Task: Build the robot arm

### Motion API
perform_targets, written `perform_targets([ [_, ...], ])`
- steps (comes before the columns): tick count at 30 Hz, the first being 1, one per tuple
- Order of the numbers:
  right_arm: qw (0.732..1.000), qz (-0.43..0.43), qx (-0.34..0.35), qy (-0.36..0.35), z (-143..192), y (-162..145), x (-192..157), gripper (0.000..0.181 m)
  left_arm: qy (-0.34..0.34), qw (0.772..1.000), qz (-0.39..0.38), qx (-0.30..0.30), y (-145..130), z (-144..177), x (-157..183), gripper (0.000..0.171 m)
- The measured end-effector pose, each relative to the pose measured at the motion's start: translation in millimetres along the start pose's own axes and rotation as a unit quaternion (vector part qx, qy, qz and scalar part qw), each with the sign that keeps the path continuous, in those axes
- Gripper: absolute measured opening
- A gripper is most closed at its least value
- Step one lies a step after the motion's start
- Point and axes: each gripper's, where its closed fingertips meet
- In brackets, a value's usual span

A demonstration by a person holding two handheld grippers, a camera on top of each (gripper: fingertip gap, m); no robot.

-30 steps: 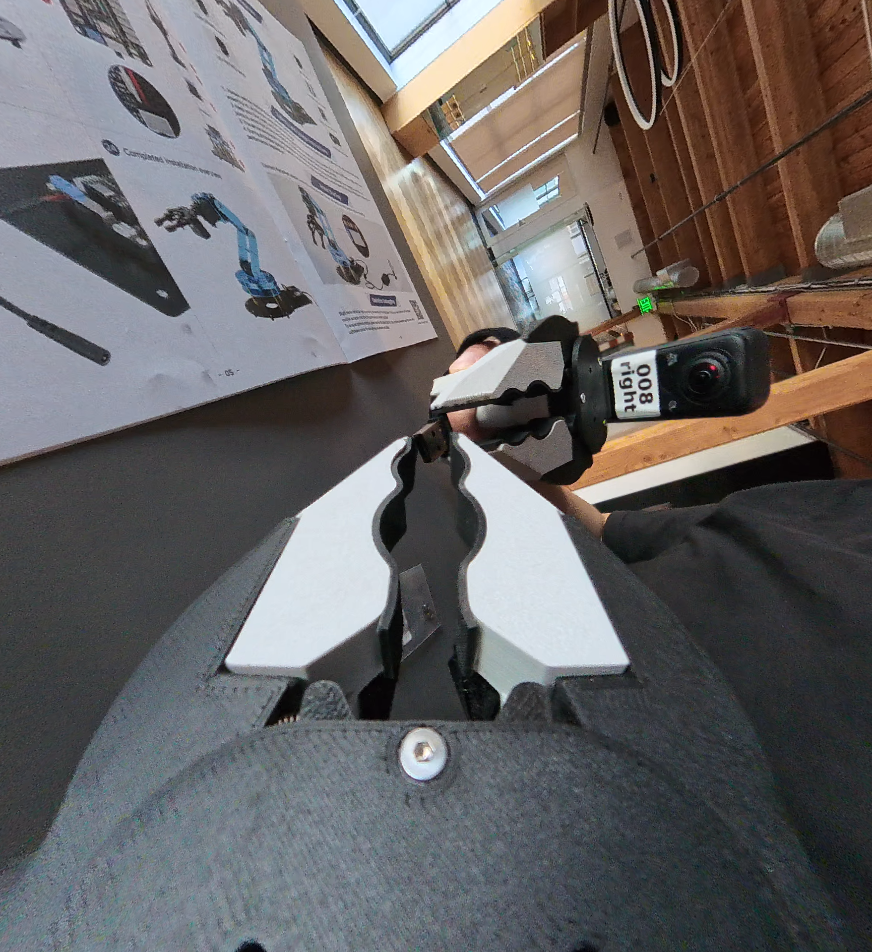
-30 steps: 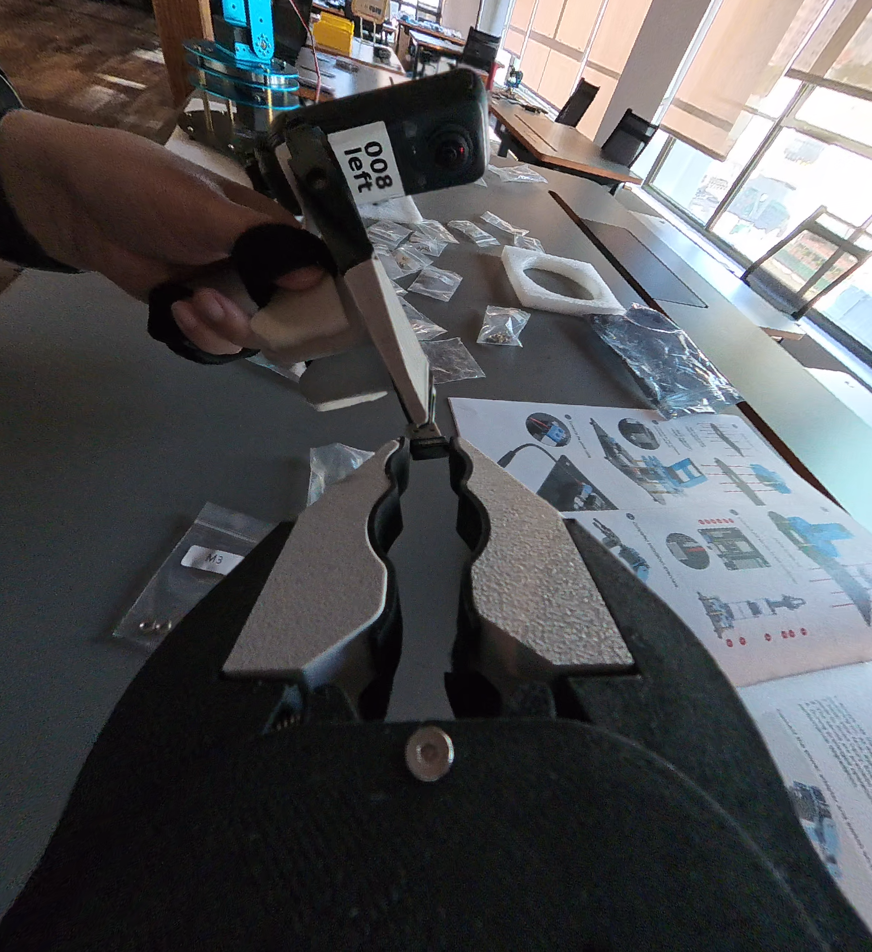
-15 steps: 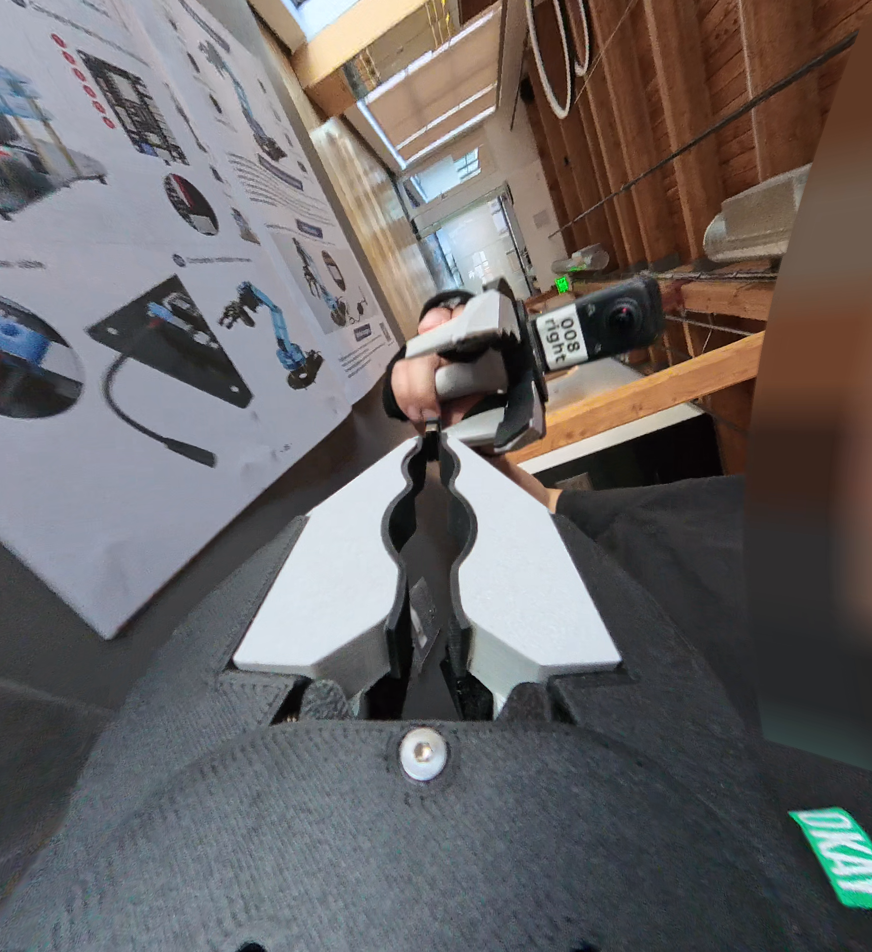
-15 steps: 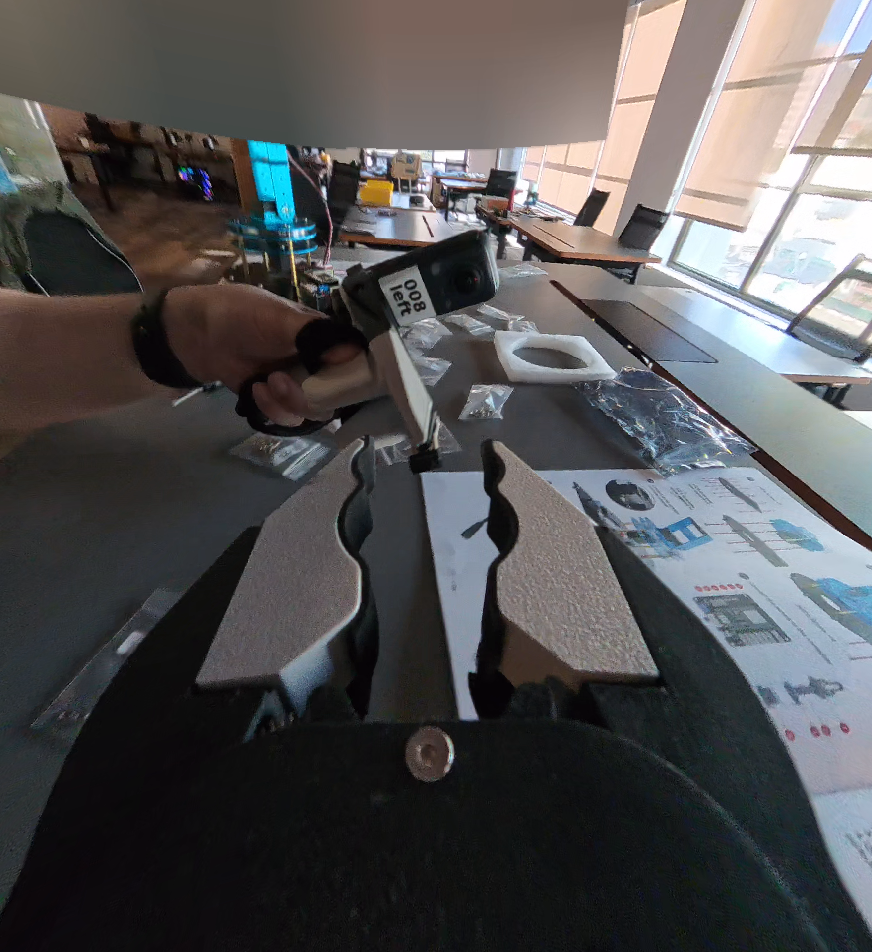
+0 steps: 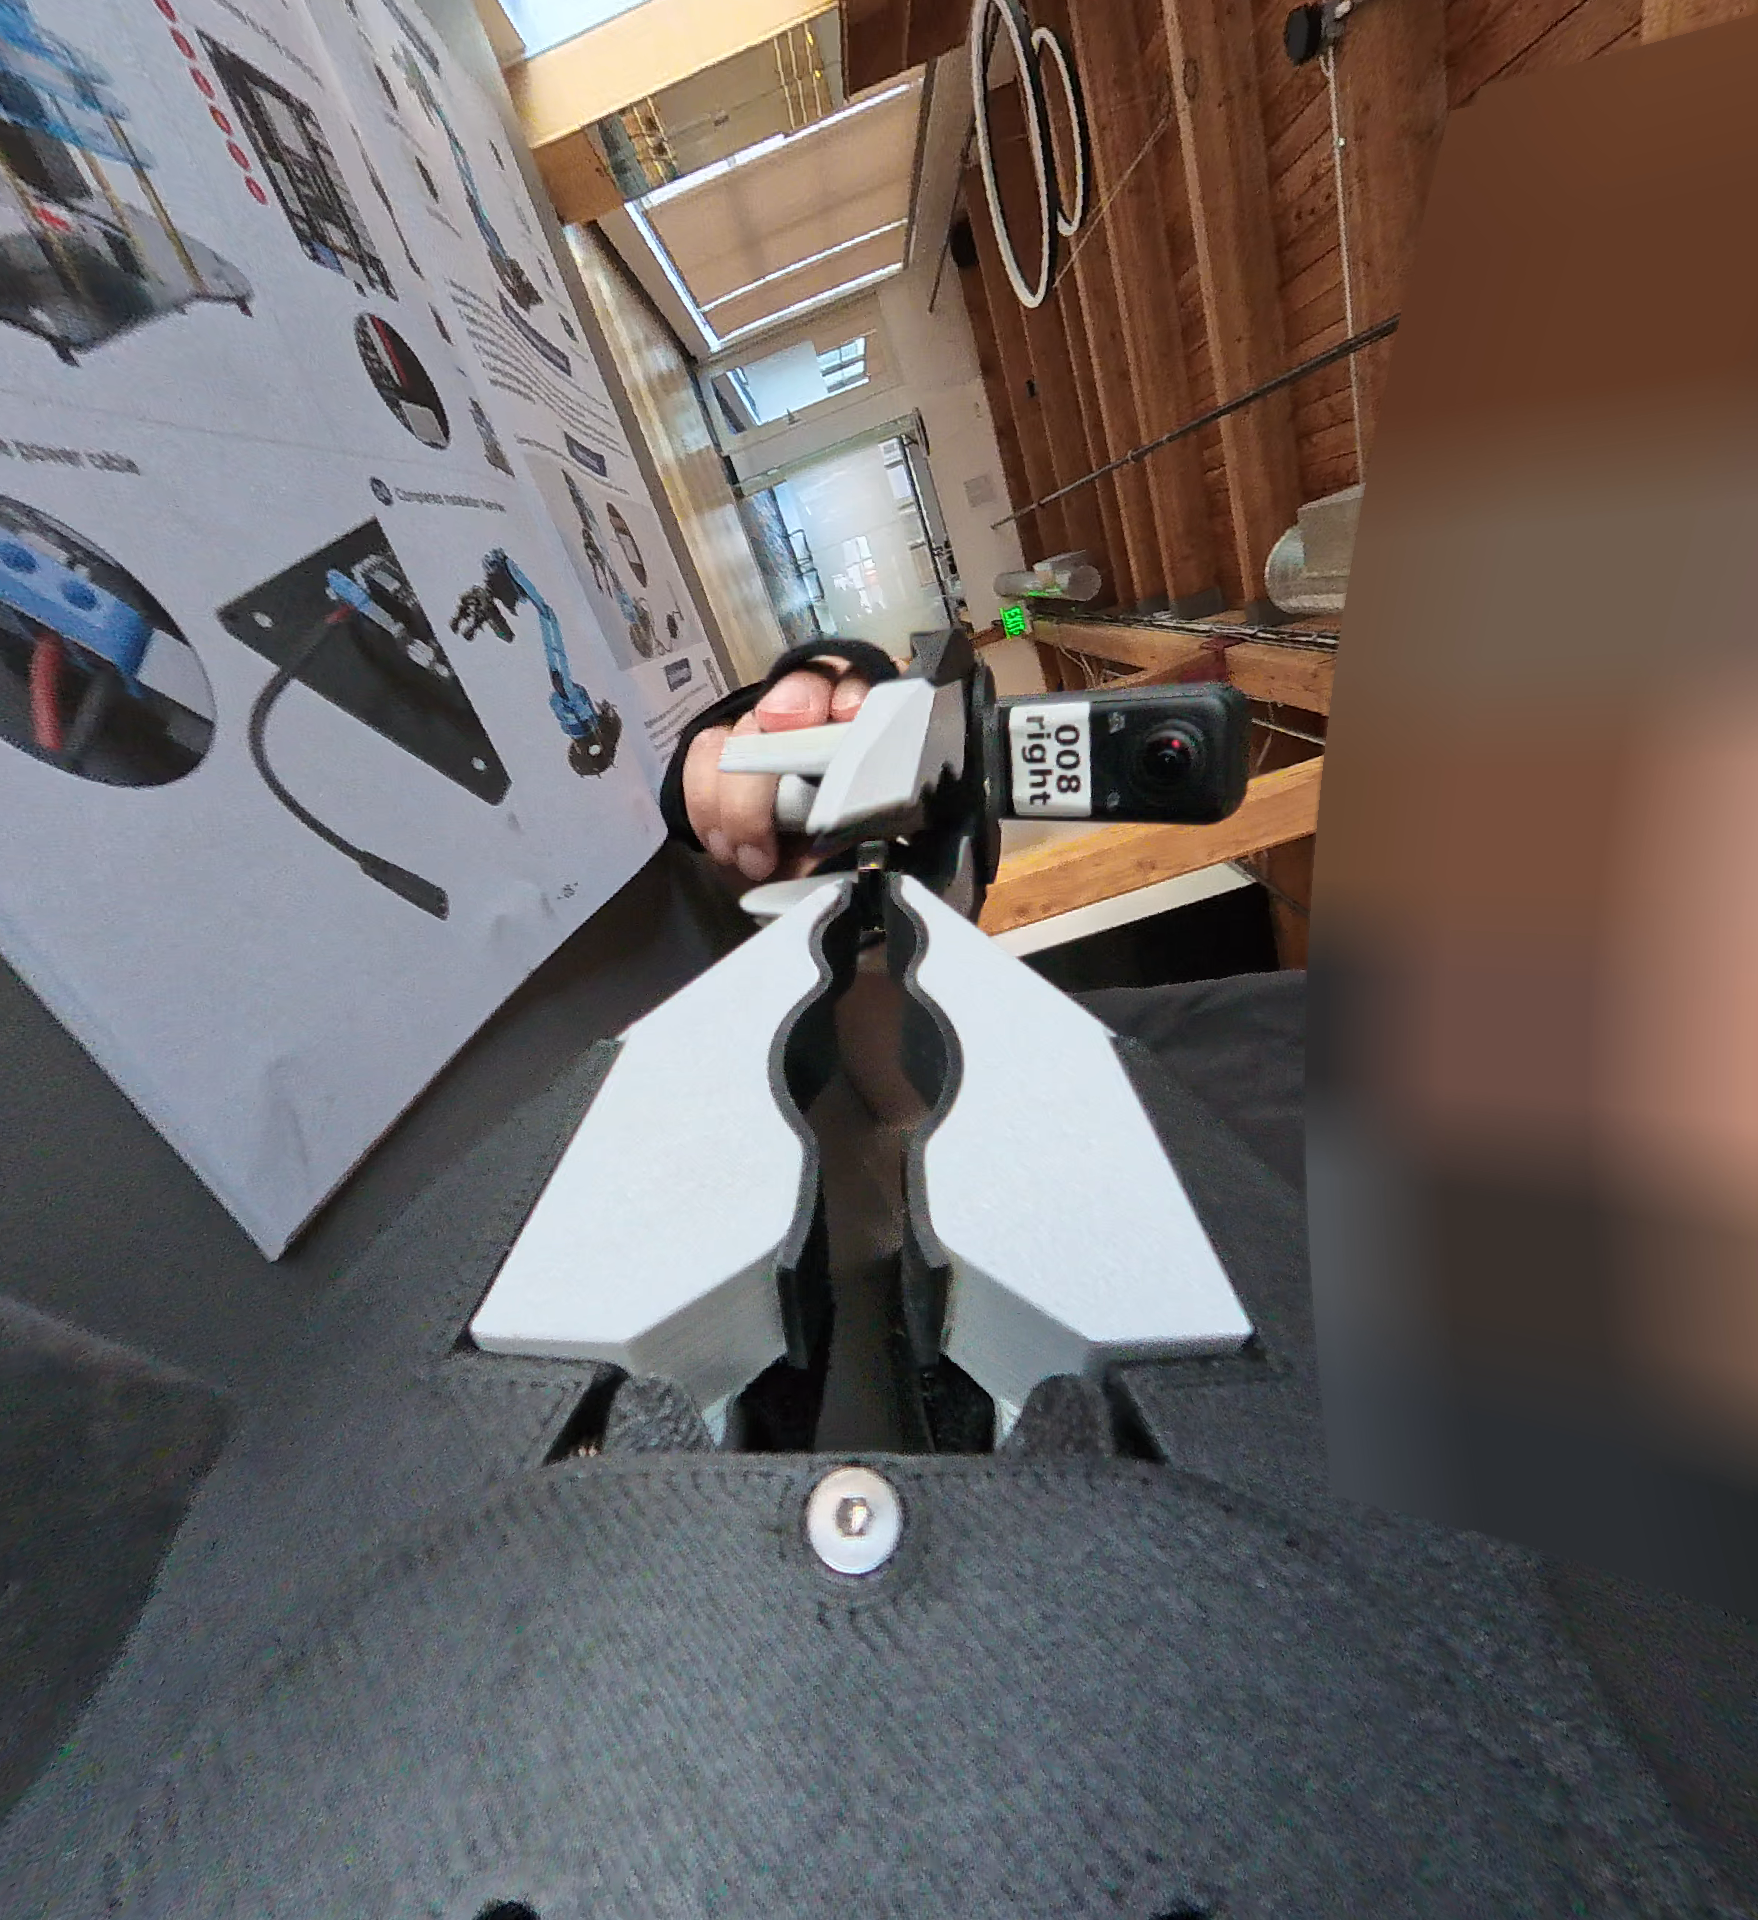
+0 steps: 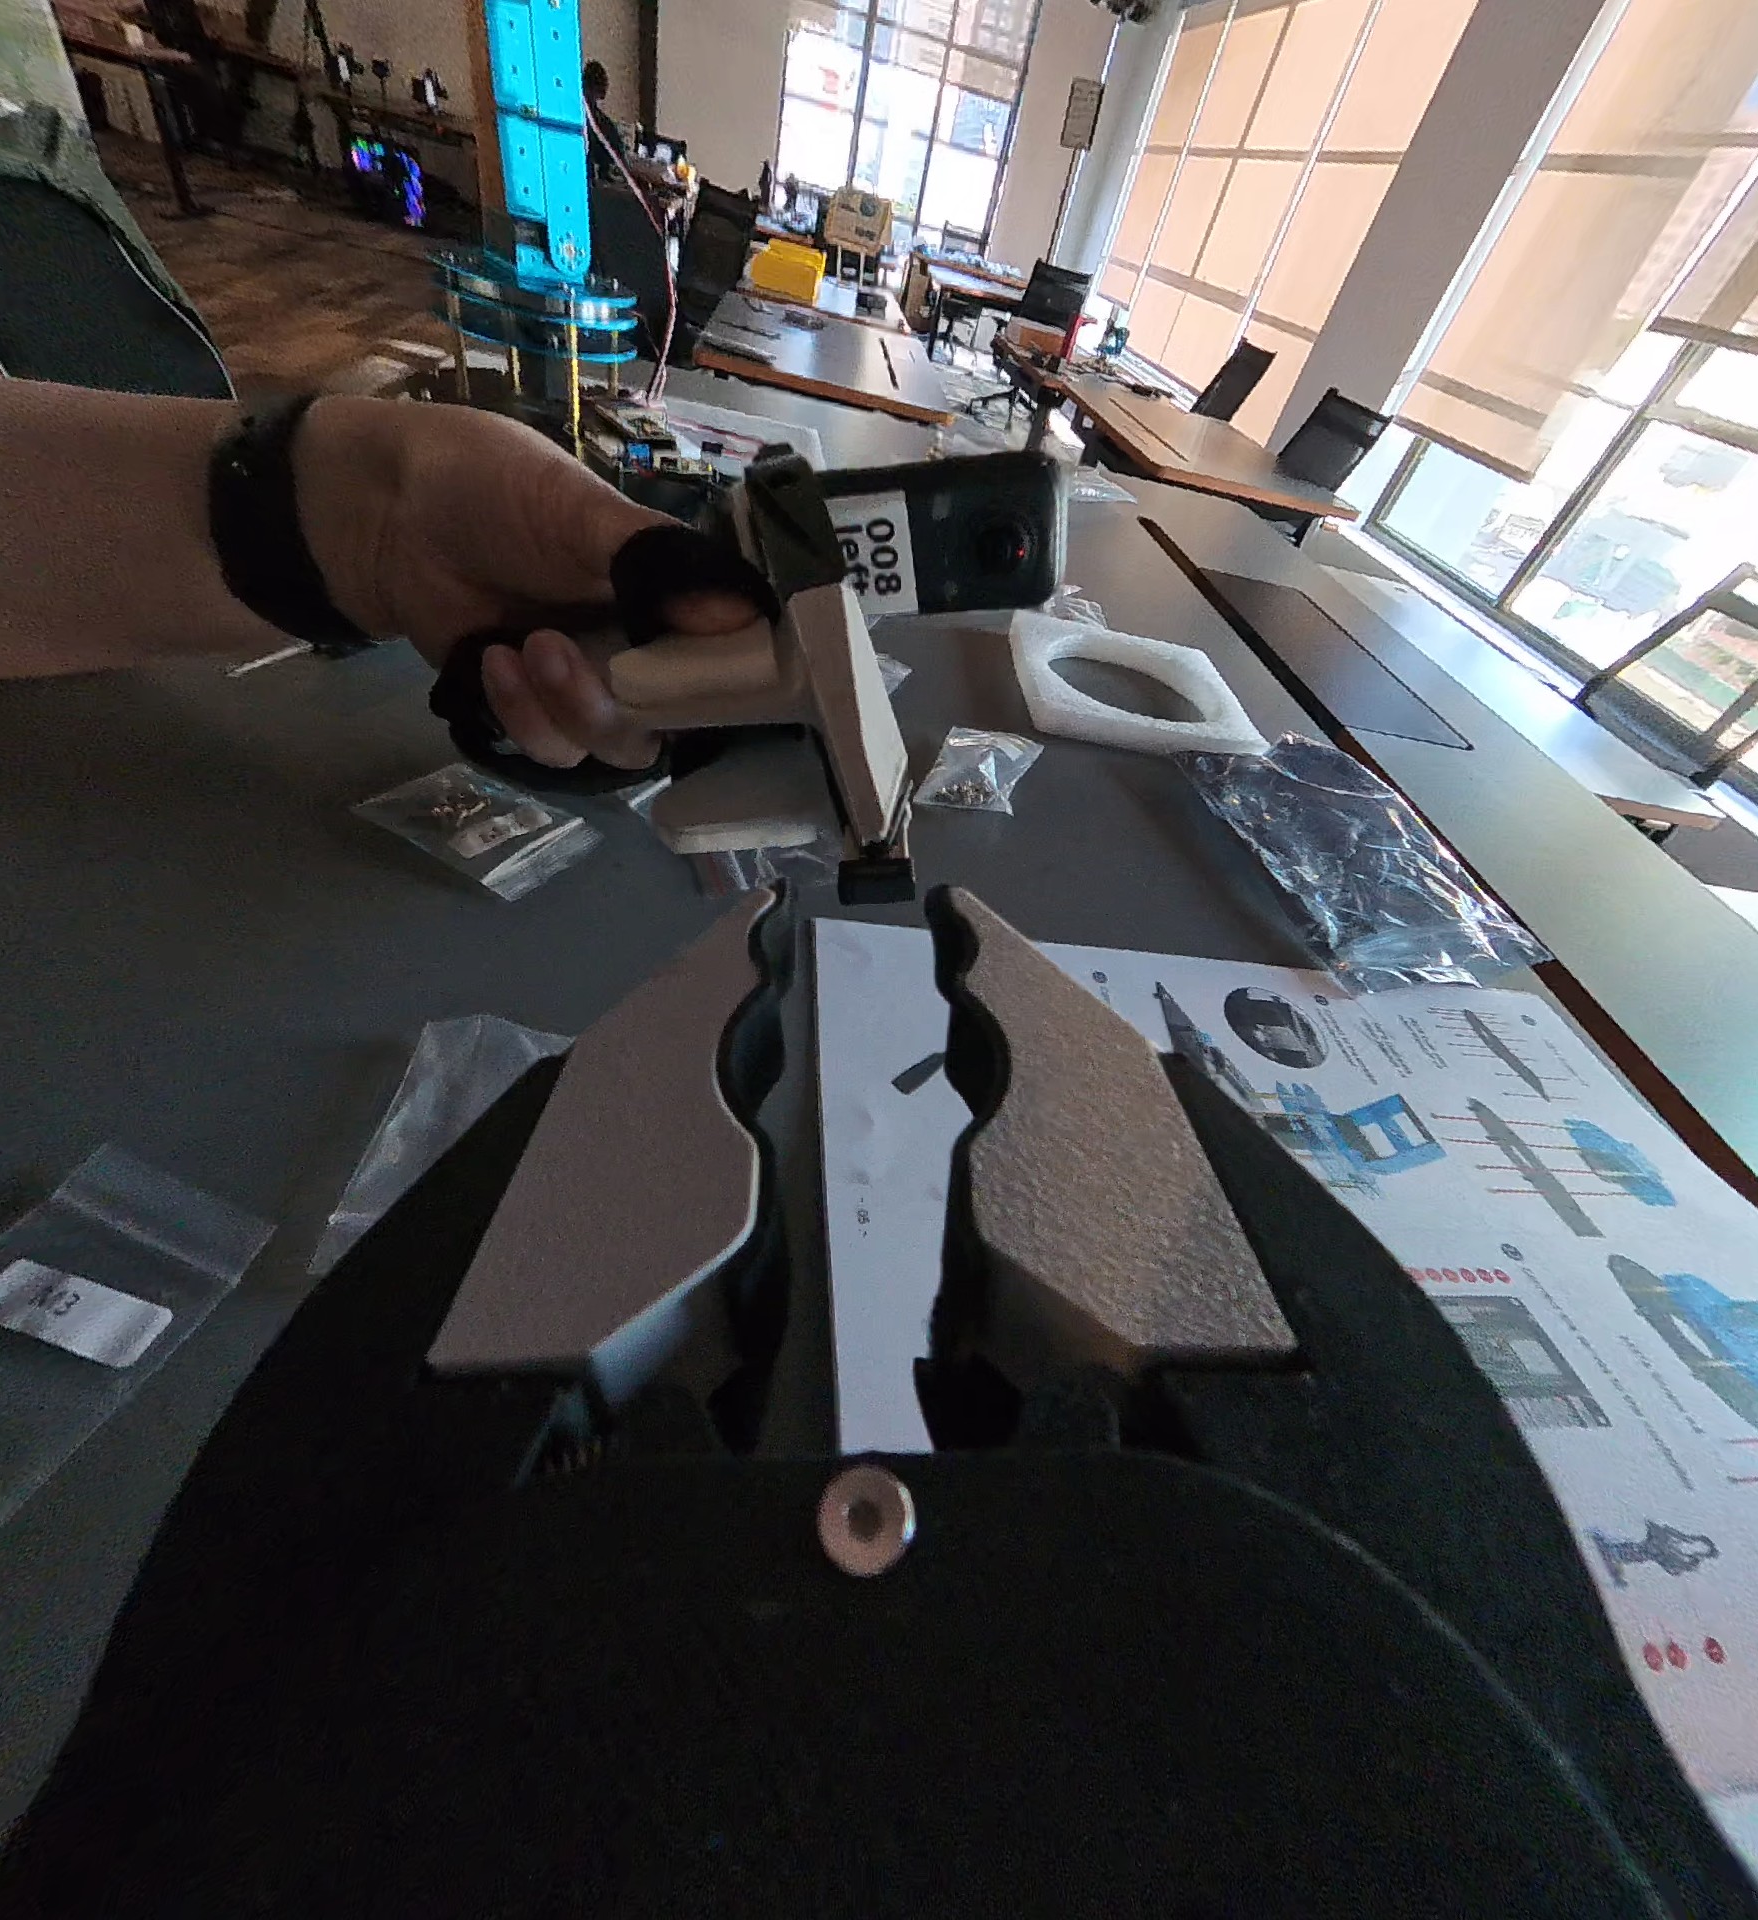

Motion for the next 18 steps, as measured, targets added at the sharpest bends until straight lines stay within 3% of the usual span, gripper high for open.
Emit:
perform_targets([
  [2, 1.0, 0.021, -0.016, -0.003, 0, -6, 0, 0.013, -0.007, 1.0, 0.012, -0.005, -3, -2, 1, 0.003],
  [7, 1.0, 0.027, -0.002, -0.016, 2, -2, 3, 0.019, -0.009, 1.0, 0.021, -0.003, -4, -3, 0, 0.003],
  [13, 1.0, 0.026, -0.007, -0.01, 0, -1, 0, 0.013, -0.015, 0.999, 0.029, 0.002, -3, -2, 0, 0.003],
  [14, 1.0, 0.017, -0.005, -0.01, 0, -1, 0, 0.013, -0.01, 1.0, 0.02, 0.004, -3, -2, -1, 0.005],
  [16, 1.0, 0.008, 0.007, -0.015, 3, 2, 2, 0.013, 0.016, 1.0, 0.009, 0.018, 1, 0, -6, 0.031],
  [18, 0.998, 0.015, 0.028, -0.051, 12, 10, 16, 0.013, 0.04, 0.998, 0.0, 0.042, 9, 9, -12, 0.033],
])
Point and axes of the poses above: each gripper's, where its closed fingertips meet, z back along the fingers, y out of its top, x = y × z across the jaws, and after that the axes turned 12 degrees about x, right-handed
